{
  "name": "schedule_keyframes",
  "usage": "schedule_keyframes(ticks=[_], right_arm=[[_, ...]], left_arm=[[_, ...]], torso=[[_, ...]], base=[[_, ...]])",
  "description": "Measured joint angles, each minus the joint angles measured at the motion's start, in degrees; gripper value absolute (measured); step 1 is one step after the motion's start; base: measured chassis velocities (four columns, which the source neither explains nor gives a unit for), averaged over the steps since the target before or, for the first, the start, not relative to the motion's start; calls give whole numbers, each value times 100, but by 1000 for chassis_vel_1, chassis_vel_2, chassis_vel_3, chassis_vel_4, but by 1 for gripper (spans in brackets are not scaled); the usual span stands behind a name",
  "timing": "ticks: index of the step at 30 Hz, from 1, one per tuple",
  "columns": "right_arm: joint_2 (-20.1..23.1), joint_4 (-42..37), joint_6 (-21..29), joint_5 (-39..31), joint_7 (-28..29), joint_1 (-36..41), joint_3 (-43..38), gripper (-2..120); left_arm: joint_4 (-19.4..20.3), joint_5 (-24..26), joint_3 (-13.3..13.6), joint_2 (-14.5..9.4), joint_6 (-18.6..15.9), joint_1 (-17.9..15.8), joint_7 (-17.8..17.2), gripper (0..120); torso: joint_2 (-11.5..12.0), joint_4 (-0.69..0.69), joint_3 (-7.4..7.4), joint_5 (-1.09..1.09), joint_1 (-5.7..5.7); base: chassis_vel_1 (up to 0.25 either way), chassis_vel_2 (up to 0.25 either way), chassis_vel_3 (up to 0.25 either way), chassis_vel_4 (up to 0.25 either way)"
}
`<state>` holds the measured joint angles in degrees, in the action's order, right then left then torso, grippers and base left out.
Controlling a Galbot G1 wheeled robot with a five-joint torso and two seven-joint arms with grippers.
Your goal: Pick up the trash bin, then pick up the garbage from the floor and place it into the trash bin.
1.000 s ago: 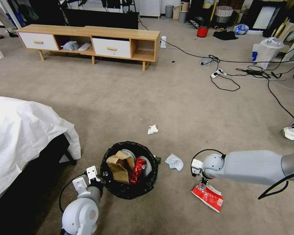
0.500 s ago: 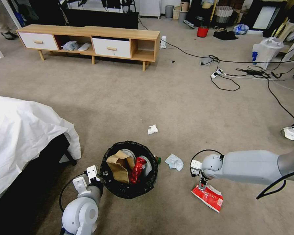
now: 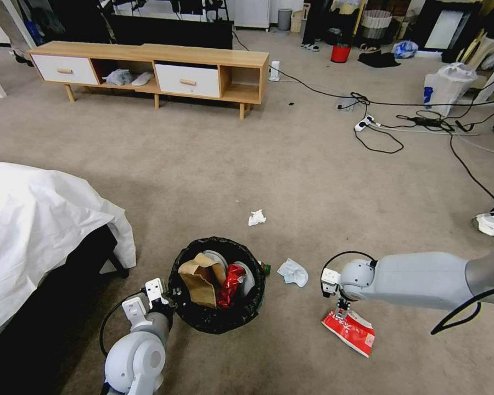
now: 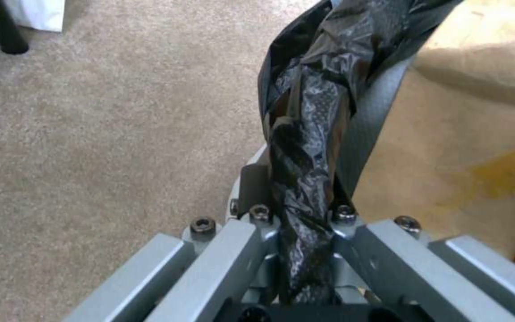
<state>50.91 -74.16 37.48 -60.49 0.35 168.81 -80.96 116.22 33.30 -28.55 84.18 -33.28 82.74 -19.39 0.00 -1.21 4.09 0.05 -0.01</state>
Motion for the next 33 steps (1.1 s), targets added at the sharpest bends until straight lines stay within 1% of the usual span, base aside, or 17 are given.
schedule_keyframes(ticks=[8, 14, 33], right_arm=[[9, -87, 0, -228, 91, 0, 4, 100], [47, -160, -4, -572, 187, 5, 28, 100], [46, -90, -76, -622, 192, 14, 105, 100]], left_arm=[[-20, -9, 3, -6, 8, -10, 3, 2], [-49, 15, 3, -35, 15, -34, 8, 2], [-111, 138, 14, -138, 29, -103, 11, 2]], torso=[[0, 0, 0, 0, 0], [0, 0, 0, 0, 0], [0, 0, 0, 0, 0]], base=[[0, 0, 0, 0], [0, 0, 0, 0], [0, 0, 0, 0]])
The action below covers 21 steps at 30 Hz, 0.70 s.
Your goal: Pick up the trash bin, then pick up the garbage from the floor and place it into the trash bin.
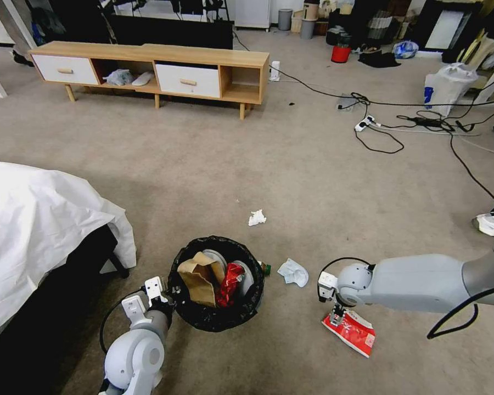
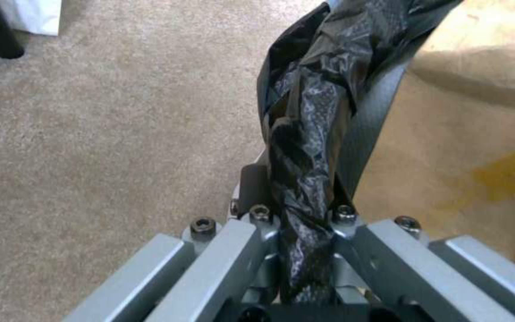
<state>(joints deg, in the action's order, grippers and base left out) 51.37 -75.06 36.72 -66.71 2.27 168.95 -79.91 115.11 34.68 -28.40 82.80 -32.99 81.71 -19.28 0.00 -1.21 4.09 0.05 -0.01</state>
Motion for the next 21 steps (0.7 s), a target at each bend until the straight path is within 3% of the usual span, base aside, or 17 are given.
schedule_keyframes(ticks=[21], right_arm=[[30, 31, -84, 41, -30, 6, 72, 95]], left_arm=[[20, -3, -2, 24, 1, 21, -2, 2]], torso=[[0, 0, 0, 0, 0]], base=[[0, 0, 0, 0]])
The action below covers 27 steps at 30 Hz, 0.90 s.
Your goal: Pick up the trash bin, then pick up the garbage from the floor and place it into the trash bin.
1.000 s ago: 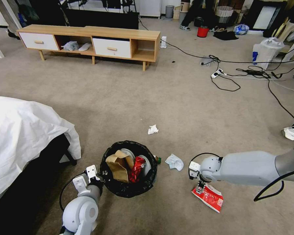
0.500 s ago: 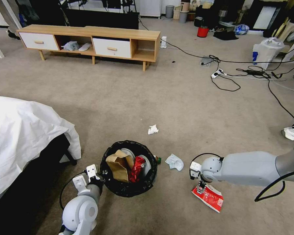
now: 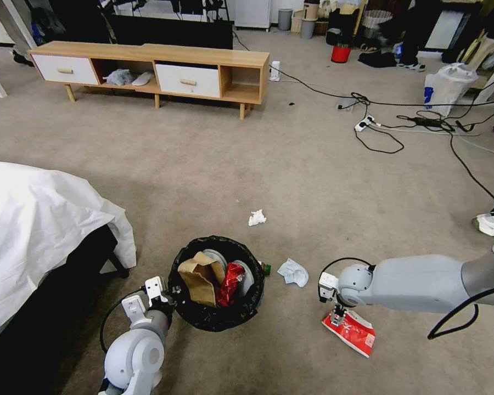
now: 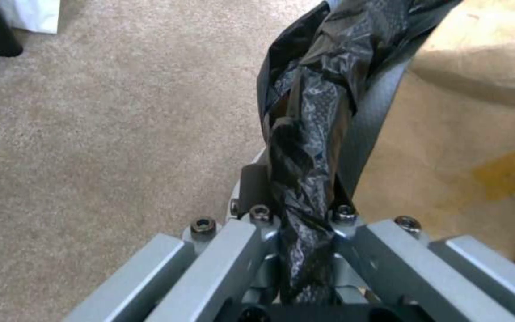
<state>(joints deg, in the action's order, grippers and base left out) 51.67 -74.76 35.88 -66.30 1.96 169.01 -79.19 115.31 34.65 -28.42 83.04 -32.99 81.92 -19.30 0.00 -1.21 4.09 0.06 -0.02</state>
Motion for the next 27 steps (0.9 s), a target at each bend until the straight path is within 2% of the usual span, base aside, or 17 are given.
schedule_keyframes(ticks=[4, 6, 7, 11, 24, 26, 27], right_arm=[[-11, -9, -3, 2, -38, 1, 7, 90], [-22, -17, -5, 10, -73, 2, 12, 79], [-22, -17, -5, 10, -73, 2, 12, 79], [0, 37, -36, 34, -132, 5, 57, 58], [87, 155, -77, 58, -264, 9, 98, 35], [104, 196, -97, 62, -298, 9, 95, 19], [104, 196, -97, 62, -298, 9, 95, 19]], left_arm=[[1, -15, 3, 13, 0, 2, 0, 2], [2, -21, 4, 18, 0, 0, 0, 2], [2, -21, 4, 18, 0, 0, 0, 2], [6, -26, 2, 24, -2, 3, 0, 2], [9, -28, -4, 32, -2, 8, 0, 2], [7, -29, 0, 35, -2, 4, -2, 2], [7, -29, 0, 35, -2, 4, -2, 2]], torso=[[0, 0, 0, -1, 0], [0, 0, 0, -1, 0], [0, 0, 0, -1, 0], [0, 0, 0, 0, 0], [0, 0, 0, 0, 0], [0, 0, 0, 0, 0], [0, 0, 0, 0, 0]], base=[[0, 0, 0, 0], [0, 0, 0, 0], [0, 0, 0, 0], [0, 0, 0, 0], [0, 0, 0, 0], [0, 0, 0, 0], [0, 0, 0, 0]])
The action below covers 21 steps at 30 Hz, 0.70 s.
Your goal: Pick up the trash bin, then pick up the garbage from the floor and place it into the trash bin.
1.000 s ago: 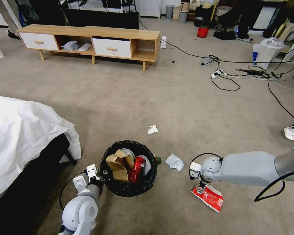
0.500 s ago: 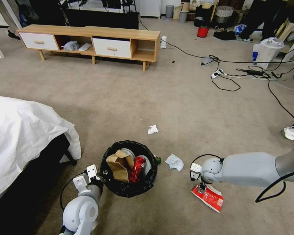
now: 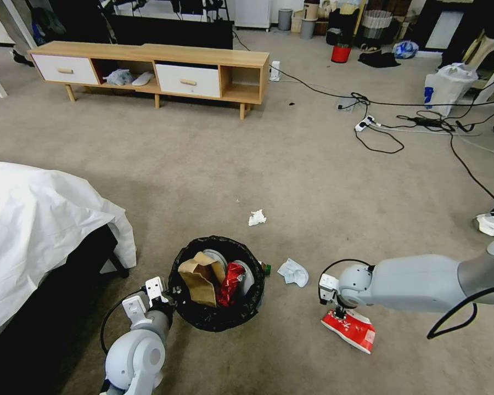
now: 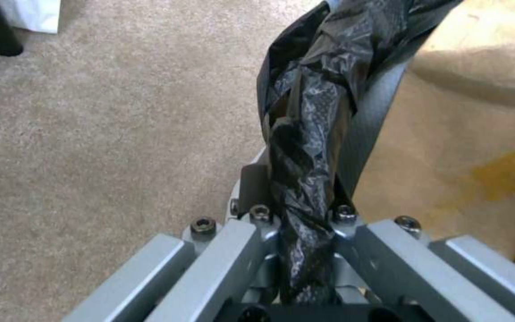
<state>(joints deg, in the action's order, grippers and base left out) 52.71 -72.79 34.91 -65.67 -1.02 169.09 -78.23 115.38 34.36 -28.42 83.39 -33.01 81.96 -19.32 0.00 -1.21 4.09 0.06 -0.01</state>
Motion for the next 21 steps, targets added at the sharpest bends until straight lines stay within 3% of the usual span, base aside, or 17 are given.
schedule_keyframes(ticks=[5, 21], right_arm=[[-18, -35, -6, -4, -9, 0, -15, 0], [-44, -85, -28, -45, 17, -2, -39, 0]], left_arm=[[-8, -8, 16, 9, 2, -4, -1, 2], [-28, -13, 27, 8, 21, 0, -1, 2]], torso=[[0, 0, 0, 0, 0], [0, 0, 0, 0, 0]], base=[[0, 0, 0, 0], [0, 0, 0, 0]])
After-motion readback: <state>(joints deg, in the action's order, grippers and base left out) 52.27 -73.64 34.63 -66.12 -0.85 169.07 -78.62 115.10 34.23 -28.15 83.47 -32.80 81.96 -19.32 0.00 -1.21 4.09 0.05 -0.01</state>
